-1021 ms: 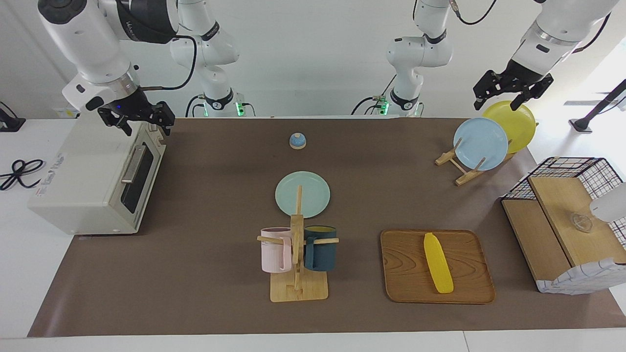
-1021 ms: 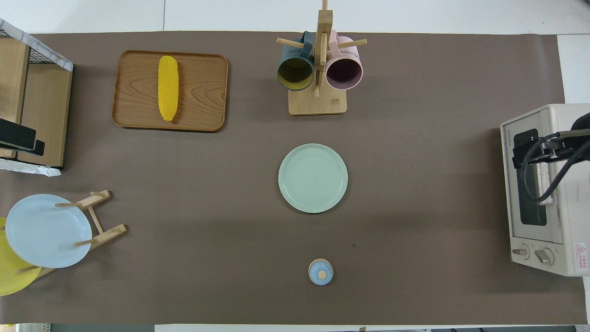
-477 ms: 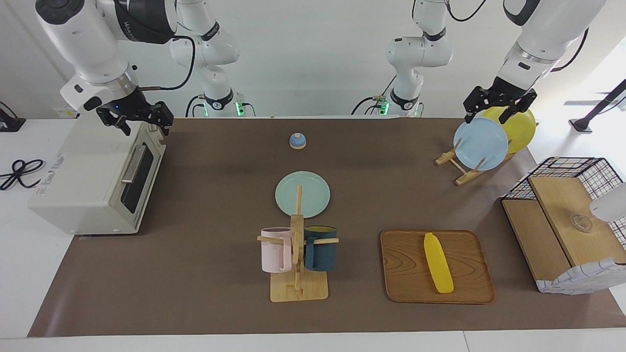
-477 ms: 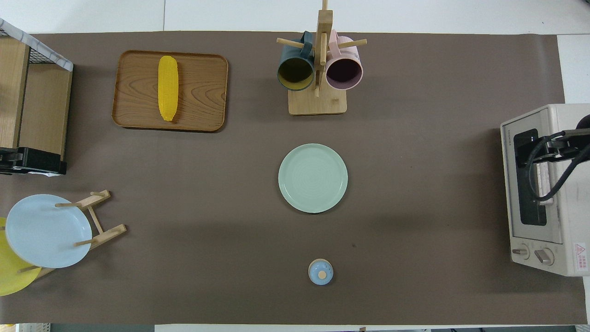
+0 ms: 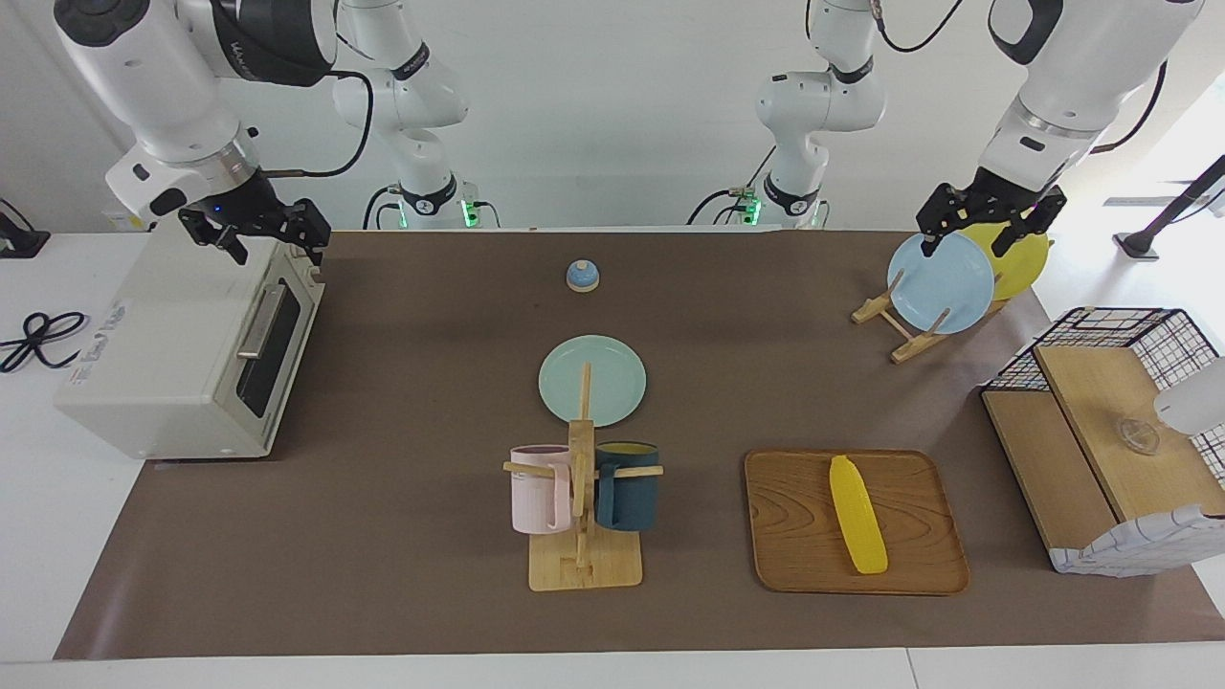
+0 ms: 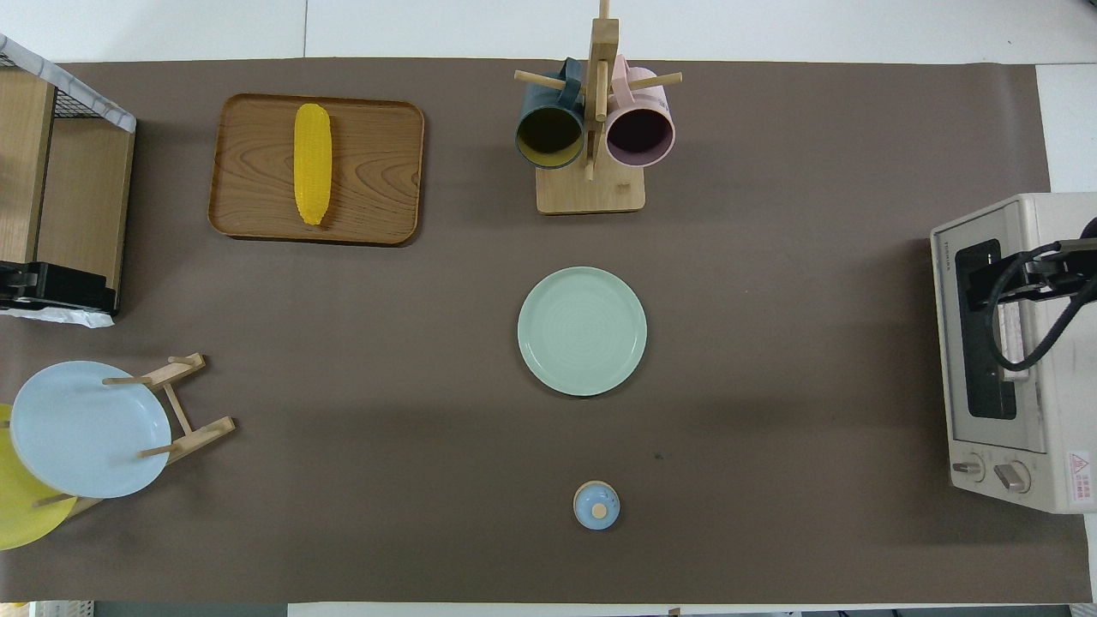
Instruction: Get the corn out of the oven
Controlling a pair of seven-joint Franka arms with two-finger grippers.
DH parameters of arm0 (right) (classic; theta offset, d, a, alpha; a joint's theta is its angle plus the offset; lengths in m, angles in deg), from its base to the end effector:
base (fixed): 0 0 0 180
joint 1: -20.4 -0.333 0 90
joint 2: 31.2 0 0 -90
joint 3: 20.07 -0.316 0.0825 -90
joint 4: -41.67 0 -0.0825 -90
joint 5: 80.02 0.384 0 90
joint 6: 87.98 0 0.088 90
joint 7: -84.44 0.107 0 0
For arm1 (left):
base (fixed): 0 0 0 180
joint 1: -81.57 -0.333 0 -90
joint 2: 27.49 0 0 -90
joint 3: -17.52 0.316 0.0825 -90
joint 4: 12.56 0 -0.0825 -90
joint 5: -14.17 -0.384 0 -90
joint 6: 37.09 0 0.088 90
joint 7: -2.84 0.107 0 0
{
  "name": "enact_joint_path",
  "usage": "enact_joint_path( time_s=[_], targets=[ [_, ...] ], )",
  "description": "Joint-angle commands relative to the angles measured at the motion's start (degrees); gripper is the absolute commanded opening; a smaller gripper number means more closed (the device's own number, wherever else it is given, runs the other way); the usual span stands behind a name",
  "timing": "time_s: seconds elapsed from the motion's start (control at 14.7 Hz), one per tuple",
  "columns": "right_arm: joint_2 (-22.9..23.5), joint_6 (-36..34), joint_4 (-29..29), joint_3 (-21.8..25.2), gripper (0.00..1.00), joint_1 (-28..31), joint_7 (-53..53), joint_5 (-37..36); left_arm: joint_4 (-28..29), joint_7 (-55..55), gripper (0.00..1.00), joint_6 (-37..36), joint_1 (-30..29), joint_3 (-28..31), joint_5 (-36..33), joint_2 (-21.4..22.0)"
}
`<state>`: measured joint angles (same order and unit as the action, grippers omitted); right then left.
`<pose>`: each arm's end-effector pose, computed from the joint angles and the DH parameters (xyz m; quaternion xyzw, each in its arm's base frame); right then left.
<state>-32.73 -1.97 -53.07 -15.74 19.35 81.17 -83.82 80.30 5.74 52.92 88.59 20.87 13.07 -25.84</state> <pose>0.5346 -0.0386 0.5950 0.9975 -0.0002 -0.0645 0.0285 0.5438 -0.0324 0.6168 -0.9983 0.0574 0.0104 0.0088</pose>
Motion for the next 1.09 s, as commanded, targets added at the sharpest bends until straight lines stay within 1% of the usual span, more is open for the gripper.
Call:
enact_joint_path(
  time_s=[0.0,0.14,0.27,0.68,0.82,1.02],
  targets=[
    [0.7,-0.6,1.2,-0.9,1.00,1.1,-0.9,0.8,-5.1,1.0,1.00,-0.7,-0.3,-0.1,-0.3,-3.8],
    [0.5,-0.7,1.0,-0.9,1.00,1.1,-0.8,0.9,-4.8,1.0,1.00,-0.5,-0.3,-0.1,0.7,-3.7],
    [0.5,-0.6,1.0,-0.8,1.00,1.2,-0.9,2.6,-4.5,1.0,1.00,-0.4,-0.4,-0.1,0.9,-3.6],
    [0.3,-0.9,0.8,-0.9,1.00,0.9,-1.1,2.9,-4.2,1.1,1.00,-0.2,-0.4,-0.1,1.2,-3.4],
    [0.2,-0.8,0.6,-0.8,1.00,1.2,-1.1,2.9,-4.1,1.0,1.00,1.0,-0.4,0.0,3.5,-3.4],
    [0.1,-0.8,0.5,-0.5,1.00,1.1,-1.0,2.8,-3.7,0.9,1.00,1.0,-0.3,-0.1,3.7,-3.2]
  ],
)
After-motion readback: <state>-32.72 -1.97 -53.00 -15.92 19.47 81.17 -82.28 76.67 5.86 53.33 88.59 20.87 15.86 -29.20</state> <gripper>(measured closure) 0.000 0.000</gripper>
